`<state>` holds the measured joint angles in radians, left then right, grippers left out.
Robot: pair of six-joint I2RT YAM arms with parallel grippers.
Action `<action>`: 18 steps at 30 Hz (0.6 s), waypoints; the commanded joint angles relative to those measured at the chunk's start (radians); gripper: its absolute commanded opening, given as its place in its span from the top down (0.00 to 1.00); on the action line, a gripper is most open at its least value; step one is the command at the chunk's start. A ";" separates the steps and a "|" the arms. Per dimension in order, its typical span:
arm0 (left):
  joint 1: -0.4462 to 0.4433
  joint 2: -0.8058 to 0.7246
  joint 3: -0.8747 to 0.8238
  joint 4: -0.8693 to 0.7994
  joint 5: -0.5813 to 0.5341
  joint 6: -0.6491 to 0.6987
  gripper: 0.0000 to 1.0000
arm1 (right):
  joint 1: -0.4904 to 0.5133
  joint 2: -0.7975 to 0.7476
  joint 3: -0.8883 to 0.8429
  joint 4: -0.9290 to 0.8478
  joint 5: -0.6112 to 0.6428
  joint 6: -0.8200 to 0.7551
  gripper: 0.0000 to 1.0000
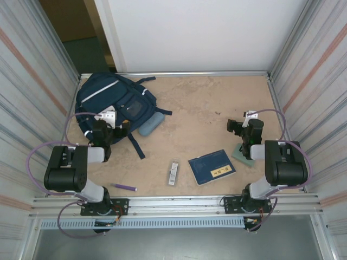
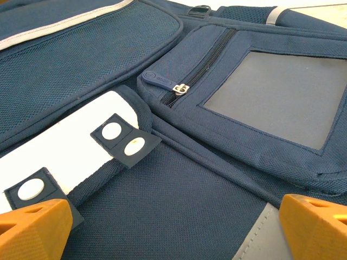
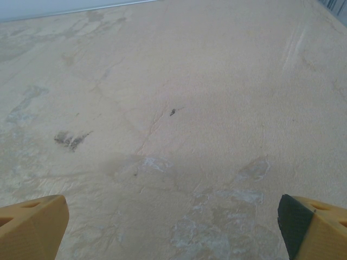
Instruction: Pack the student bag
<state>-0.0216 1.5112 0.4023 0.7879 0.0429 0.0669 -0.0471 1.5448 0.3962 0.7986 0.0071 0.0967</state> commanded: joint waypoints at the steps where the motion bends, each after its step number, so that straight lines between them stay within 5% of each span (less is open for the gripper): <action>1: 0.003 0.001 0.012 -0.001 0.004 0.014 0.01 | -0.003 -0.008 0.017 -0.009 0.024 0.011 0.01; 5: 0.009 0.002 0.013 -0.003 0.019 0.011 0.01 | 0.001 -0.039 0.025 -0.039 0.082 0.029 0.01; 10: -0.006 -0.022 0.012 -0.008 0.007 0.028 0.01 | -0.014 -0.249 0.095 -0.347 0.068 0.083 0.01; 18: -0.141 -0.331 0.091 -0.402 -0.132 0.016 0.01 | 0.083 -0.479 0.192 -0.648 -0.005 0.151 0.01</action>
<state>-0.1356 1.2827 0.4595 0.5236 -0.0406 0.0891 -0.0082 1.1130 0.5598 0.3103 0.0456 0.2031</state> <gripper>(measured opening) 0.986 0.987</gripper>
